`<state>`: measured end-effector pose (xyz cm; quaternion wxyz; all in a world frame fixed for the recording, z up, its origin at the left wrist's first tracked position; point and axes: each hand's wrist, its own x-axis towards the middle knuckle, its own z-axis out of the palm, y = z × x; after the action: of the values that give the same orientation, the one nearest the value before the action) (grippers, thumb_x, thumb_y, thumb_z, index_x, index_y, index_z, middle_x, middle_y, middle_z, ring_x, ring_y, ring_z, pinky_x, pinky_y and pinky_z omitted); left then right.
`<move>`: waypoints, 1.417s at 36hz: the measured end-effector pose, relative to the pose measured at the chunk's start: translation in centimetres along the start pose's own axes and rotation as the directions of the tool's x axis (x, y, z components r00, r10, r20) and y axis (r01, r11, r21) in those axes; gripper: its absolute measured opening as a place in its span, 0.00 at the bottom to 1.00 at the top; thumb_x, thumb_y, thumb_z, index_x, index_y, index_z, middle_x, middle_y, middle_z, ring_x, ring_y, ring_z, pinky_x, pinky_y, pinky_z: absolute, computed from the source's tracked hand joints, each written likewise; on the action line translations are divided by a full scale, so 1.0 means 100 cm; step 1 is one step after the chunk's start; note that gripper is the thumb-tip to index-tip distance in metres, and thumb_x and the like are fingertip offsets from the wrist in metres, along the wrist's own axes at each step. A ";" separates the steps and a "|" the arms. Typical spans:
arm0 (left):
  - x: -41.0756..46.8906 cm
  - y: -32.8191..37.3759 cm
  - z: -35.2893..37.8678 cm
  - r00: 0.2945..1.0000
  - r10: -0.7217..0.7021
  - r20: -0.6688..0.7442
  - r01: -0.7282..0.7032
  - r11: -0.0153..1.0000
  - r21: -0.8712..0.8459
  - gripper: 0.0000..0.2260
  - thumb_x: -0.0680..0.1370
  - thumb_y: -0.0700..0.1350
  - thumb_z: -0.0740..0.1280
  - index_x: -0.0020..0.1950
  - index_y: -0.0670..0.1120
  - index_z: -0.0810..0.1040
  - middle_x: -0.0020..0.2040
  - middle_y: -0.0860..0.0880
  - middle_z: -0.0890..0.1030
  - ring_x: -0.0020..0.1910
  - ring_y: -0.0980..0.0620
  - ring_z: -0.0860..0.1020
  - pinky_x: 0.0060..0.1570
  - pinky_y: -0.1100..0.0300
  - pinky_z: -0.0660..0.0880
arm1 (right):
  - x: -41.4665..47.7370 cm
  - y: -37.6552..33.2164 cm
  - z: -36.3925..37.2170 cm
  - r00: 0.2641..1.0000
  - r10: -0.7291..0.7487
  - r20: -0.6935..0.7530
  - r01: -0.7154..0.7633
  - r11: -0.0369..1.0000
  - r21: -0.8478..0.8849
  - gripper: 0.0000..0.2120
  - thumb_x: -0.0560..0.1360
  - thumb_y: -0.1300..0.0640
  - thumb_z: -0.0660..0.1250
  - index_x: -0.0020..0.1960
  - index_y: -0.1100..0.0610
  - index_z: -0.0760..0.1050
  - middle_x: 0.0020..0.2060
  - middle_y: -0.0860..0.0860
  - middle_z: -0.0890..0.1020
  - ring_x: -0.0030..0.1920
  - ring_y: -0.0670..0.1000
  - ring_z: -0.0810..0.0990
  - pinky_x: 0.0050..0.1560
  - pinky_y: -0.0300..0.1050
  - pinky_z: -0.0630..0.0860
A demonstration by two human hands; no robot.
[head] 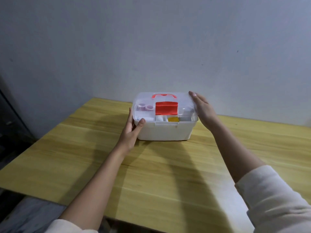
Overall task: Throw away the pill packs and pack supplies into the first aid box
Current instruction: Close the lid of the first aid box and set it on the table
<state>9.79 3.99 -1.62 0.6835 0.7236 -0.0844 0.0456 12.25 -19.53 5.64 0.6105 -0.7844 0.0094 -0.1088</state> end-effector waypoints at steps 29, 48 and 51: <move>-0.003 0.005 0.008 0.997 0.076 -0.023 -0.077 0.997 -0.019 0.23 0.81 0.50 0.55 0.75 0.52 0.55 0.68 0.60 0.66 0.63 0.68 0.67 0.55 0.80 0.64 | -0.047 0.017 0.008 0.950 -0.291 0.113 0.311 0.854 -0.417 0.37 0.71 0.46 0.70 0.73 0.55 0.59 0.76 0.51 0.54 0.77 0.48 0.49 0.76 0.48 0.52; 0.001 0.003 0.016 0.992 0.064 -0.107 -0.064 0.998 0.004 0.25 0.80 0.50 0.56 0.76 0.48 0.54 0.75 0.49 0.63 0.73 0.53 0.62 0.68 0.62 0.60 | -0.046 0.030 0.014 0.906 -0.412 0.096 0.389 0.726 -0.567 0.40 0.65 0.47 0.75 0.71 0.58 0.61 0.74 0.56 0.59 0.75 0.55 0.54 0.74 0.51 0.57; 0.002 0.002 0.014 0.993 0.069 -0.098 -0.067 0.997 0.026 0.25 0.80 0.52 0.56 0.76 0.49 0.54 0.74 0.50 0.63 0.72 0.53 0.63 0.67 0.61 0.61 | -0.046 0.030 0.016 0.900 -0.424 0.095 0.397 0.714 -0.577 0.40 0.65 0.47 0.75 0.71 0.59 0.62 0.73 0.57 0.60 0.75 0.56 0.55 0.75 0.52 0.58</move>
<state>9.85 2.58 -1.51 0.6767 0.7249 -0.0746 0.1054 8.39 -18.08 1.63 0.3005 -0.9126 -0.1185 -0.2507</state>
